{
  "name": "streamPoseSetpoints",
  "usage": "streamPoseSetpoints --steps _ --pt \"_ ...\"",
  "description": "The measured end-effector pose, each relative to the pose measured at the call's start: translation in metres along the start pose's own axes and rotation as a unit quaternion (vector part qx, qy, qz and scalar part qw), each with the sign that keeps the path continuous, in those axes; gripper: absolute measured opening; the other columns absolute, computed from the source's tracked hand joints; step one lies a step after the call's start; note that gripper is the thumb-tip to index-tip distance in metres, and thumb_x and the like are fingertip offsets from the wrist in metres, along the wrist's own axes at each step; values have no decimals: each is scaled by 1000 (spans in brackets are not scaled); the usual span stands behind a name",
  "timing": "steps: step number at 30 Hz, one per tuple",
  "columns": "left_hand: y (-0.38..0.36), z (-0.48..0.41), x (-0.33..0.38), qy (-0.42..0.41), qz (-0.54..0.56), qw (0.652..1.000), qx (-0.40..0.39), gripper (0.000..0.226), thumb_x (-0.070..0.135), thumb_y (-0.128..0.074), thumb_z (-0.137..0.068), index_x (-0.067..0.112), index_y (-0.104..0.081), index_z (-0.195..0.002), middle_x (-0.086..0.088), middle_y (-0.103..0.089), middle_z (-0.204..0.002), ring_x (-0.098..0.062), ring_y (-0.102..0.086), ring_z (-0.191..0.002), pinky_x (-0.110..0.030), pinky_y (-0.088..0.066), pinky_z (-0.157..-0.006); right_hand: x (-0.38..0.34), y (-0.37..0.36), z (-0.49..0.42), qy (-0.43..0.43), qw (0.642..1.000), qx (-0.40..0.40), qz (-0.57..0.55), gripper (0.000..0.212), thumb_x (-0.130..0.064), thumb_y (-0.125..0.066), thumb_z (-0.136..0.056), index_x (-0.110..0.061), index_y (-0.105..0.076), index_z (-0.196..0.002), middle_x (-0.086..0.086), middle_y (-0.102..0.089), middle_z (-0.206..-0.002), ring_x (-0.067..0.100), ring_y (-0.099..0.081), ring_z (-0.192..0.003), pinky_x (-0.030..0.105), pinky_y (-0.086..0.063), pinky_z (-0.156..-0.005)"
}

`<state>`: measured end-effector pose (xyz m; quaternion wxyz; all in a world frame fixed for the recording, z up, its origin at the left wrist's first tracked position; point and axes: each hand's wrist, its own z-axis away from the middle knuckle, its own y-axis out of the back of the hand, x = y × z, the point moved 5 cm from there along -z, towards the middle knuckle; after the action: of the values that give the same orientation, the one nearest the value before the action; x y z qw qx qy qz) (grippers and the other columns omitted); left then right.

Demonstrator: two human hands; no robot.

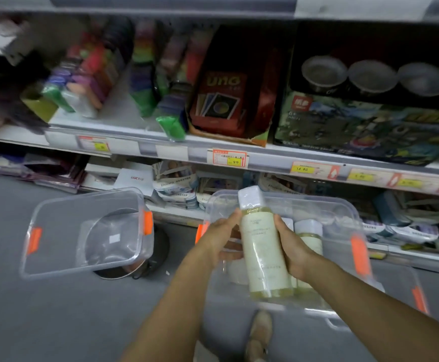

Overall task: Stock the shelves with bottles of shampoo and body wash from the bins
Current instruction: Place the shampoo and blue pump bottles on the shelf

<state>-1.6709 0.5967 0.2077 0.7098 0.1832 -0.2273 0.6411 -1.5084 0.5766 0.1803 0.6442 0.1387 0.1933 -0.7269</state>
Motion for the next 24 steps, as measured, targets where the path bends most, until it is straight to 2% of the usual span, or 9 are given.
streamPoseSetpoints --steps 3,7,10,14,16,19,24 --pt "9 35 22 -21 -16 1000 14 58 67 -56 -89 12 -67 -105 -13 -74 -100 -27 -73 -91 -35 -62 -73 -19 -15 30 34 999 -21 -5 63 -67 -40 -93 -14 -68 -112 15 -75 -101 32 -70 -94 48 -55 -90" --pt "24 85 51 -82 -20 996 33 63 69 -53 -88 12 -66 -109 -10 -72 -95 -22 -71 -79 -32 -61 -65 -49 -44 77 78 995 -58 2 56 -61 -40 -97 -15 -67 -111 16 -75 -100 30 -71 -88 41 -57 -79" --pt "35 113 73 -116 -37 991 56 64 69 -50 -90 11 -63 -116 -6 -69 -90 -18 -68 -74 -31 -59 -60 -67 -61 97 109 991 -75 2 56 -60 -42 -97 -14 -67 -118 16 -74 -105 32 -70 -100 46 -55 -91" --pt "55 159 102 -163 -39 983 75 64 70 -47 -91 13 -65 -112 -8 -71 -92 -21 -69 -80 -38 -62 -71 -94 -92 134 162 979 -124 28 61 -64 -48 -92 -15 -66 -123 16 -72 -113 35 -67 -110 53 -49 -101" --pt "65 182 115 -182 -30 979 85 65 71 -46 -91 12 -68 -109 -9 -73 -91 -23 -70 -79 -38 -62 -71 -109 -107 154 186 970 -150 40 64 -67 -48 -90 -17 -64 -125 15 -71 -115 33 -67 -110 54 -48 -102" --pt "78 214 131 -208 -33 972 100 65 71 -44 -92 12 -67 -107 -10 -73 -94 -22 -70 -80 -32 -60 -62 -127 -128 185 228 952 -195 68 76 -74 -51 -76 -19 -62 -127 13 -71 -118 31 -67 -111 50 -49 -102" --pt "97 255 153 -254 -33 960 108 62 71 -43 -92 15 -66 -105 -8 -69 -90 -22 -69 -78 -31 -57 -59 -144 -157 231 287 918 -225 154 70 -60 -71 -76 -9 -64 -122 16 -72 -113 34 -67 -108 49 -51 -100"
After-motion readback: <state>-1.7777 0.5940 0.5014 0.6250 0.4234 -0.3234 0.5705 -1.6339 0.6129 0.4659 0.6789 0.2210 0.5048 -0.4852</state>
